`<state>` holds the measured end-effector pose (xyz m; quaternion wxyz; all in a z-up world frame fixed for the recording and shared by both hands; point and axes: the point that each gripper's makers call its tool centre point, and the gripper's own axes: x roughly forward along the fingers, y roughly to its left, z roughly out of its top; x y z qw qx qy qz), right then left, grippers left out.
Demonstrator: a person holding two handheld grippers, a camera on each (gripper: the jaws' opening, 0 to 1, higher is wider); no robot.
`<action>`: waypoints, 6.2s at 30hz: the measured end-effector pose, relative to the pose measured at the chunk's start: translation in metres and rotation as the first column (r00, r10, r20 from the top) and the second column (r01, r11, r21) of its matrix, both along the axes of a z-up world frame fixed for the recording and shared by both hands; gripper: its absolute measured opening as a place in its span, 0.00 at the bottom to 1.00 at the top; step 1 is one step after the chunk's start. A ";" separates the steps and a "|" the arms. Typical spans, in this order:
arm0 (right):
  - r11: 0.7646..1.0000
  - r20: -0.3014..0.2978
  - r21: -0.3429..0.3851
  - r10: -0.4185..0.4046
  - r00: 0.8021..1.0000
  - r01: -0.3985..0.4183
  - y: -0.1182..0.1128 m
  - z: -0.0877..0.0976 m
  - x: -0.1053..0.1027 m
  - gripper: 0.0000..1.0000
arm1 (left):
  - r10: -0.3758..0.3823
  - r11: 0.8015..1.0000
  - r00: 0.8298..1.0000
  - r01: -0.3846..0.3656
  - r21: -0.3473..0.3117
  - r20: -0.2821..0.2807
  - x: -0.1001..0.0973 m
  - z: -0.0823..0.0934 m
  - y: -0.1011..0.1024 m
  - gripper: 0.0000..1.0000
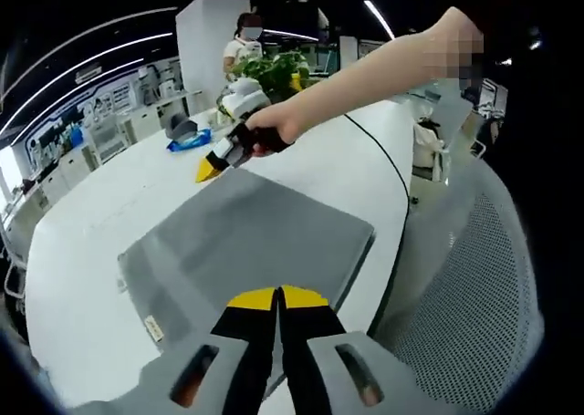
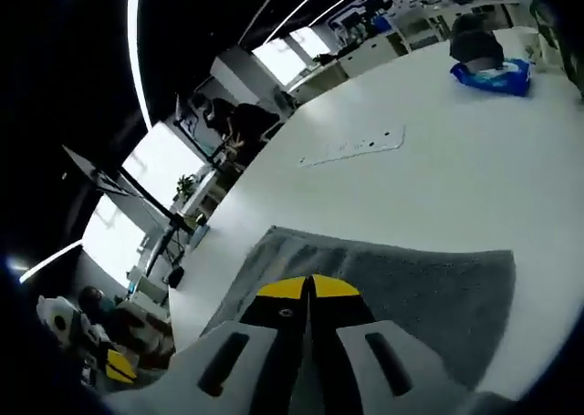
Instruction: Fold the towel on the table until its edges align and the towel forms a compact rectangular stack.
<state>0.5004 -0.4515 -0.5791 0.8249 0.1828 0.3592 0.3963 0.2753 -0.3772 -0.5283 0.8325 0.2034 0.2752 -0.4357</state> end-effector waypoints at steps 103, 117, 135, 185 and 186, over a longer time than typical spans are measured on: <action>0.336 -0.016 -0.873 0.705 0.709 -0.354 -0.086 -0.084 -0.081 0.00 | -0.165 0.769 0.986 0.148 0.622 -0.030 -0.012 -0.129 -0.039 0.00; 0.323 -0.070 -0.861 0.689 0.721 -0.392 -0.085 -0.085 -0.094 0.00 | -0.169 0.785 0.985 0.160 0.598 -0.042 -0.001 -0.130 -0.013 0.00; 0.224 -0.163 -0.896 0.640 0.751 -0.385 -0.083 -0.087 -0.099 0.00 | 0.008 0.888 0.998 0.023 0.459 -0.065 0.003 -0.129 -0.005 0.00; 0.085 -0.215 -0.951 0.508 0.834 -0.297 -0.088 -0.088 -0.111 0.00 | -0.042 0.875 0.993 0.088 0.475 -0.108 0.006 -0.130 0.001 0.00; 0.053 -0.224 -0.955 0.512 0.829 -0.291 -0.089 -0.088 -0.112 0.00 | -0.038 0.884 0.994 0.081 0.461 -0.102 0.005 -0.130 0.001 0.00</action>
